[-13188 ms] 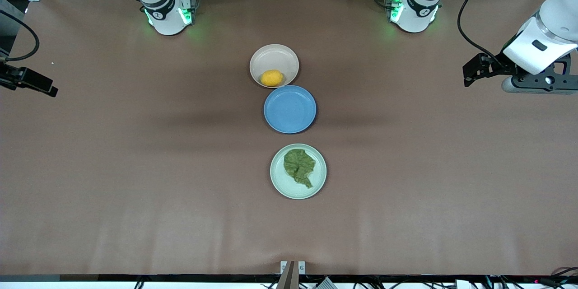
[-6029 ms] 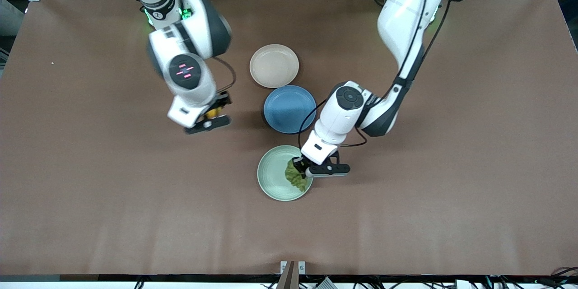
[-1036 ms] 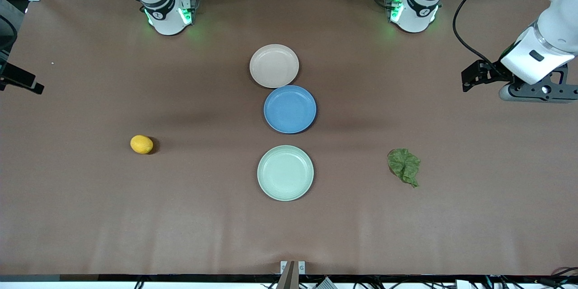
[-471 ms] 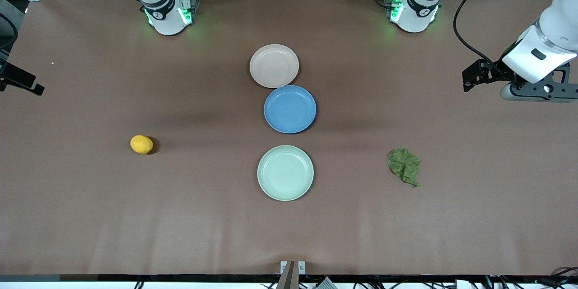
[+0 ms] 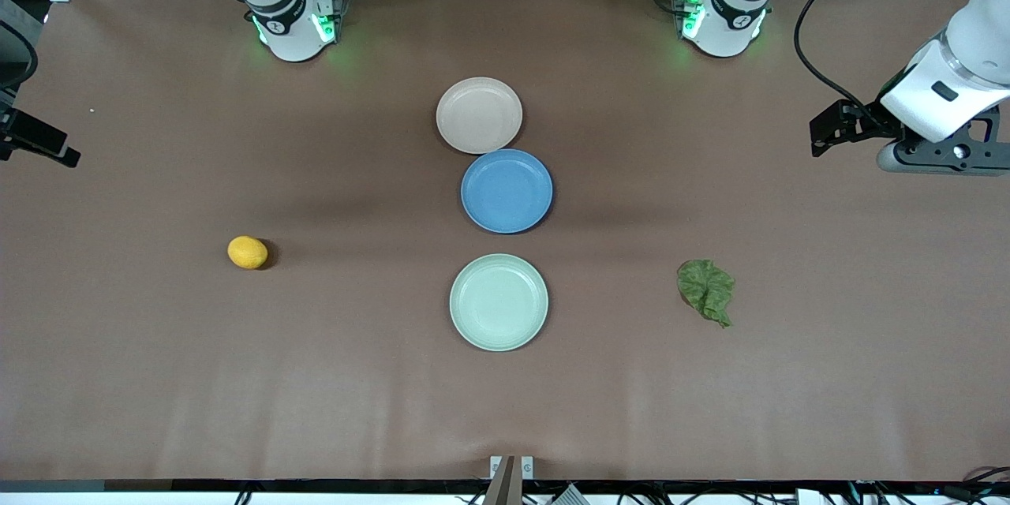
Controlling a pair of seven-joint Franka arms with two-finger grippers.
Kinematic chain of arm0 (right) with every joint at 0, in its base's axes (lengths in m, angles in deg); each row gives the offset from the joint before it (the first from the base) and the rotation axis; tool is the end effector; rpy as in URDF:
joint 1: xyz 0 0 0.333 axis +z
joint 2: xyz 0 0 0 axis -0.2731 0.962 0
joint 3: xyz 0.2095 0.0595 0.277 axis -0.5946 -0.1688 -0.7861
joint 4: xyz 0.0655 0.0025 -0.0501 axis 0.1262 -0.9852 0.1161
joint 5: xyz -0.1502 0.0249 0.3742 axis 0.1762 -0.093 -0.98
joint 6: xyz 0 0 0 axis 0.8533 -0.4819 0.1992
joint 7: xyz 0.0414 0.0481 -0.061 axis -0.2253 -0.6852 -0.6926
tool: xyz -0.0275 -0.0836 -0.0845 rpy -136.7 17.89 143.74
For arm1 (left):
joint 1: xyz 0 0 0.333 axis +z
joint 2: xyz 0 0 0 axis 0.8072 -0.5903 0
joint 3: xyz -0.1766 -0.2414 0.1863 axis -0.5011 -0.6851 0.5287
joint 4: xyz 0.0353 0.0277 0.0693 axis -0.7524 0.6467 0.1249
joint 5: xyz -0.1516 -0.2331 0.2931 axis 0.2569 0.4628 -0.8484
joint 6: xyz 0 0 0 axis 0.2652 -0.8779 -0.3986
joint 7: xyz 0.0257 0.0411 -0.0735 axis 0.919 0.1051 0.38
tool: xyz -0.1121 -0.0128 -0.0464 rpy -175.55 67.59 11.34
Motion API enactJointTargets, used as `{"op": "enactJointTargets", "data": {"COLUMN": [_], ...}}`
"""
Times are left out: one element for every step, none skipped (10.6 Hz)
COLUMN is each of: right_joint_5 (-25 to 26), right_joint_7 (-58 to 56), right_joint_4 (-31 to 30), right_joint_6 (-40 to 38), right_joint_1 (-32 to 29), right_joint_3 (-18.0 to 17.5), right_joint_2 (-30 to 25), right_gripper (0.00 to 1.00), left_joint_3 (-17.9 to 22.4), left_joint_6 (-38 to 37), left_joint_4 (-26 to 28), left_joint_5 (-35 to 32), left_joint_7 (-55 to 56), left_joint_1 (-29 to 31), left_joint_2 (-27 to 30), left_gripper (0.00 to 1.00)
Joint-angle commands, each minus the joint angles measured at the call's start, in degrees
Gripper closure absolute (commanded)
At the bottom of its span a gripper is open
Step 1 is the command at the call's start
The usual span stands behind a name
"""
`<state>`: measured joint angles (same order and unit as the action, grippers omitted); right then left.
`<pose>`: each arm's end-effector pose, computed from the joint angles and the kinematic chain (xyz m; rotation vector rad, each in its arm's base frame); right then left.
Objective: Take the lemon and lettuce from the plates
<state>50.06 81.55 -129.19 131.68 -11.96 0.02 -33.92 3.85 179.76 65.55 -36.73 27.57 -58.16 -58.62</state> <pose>0.5824 -0.0600 0.6642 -3.1024 0.2027 -0.0031 0.5648 -0.0856 0.6256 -3.1114 0.1396 0.0154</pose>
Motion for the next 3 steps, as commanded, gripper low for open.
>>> {"op": "enactJointTargets", "data": {"right_joint_5": [2.05, 2.06, 1.97], "right_joint_7": [0.24, 0.32, 0.32], "right_joint_4": [-1.10, -1.10, -1.10], "right_joint_6": [0.69, 0.69, 0.69], "right_joint_1": [1.73, 2.00, 2.00], "right_joint_3": [-0.22, -0.22, -0.22], "right_joint_2": [-1.09, -1.00, -1.00], "right_gripper": [0.00, 0.00, 0.00], "left_joint_3": [-0.13, -0.13, -0.13], "left_joint_6": [-1.40, -1.40, -1.40], "left_joint_4": [-1.34, -1.34, -1.34], "left_joint_5": [0.83, 0.83, 0.83], "left_joint_7": [-0.71, -0.71, -0.71], "left_joint_1": [0.38, 0.38, 0.30], "left_joint_2": [-0.52, -0.52, -0.52], "left_gripper": [0.00, 0.00, 0.00]}}
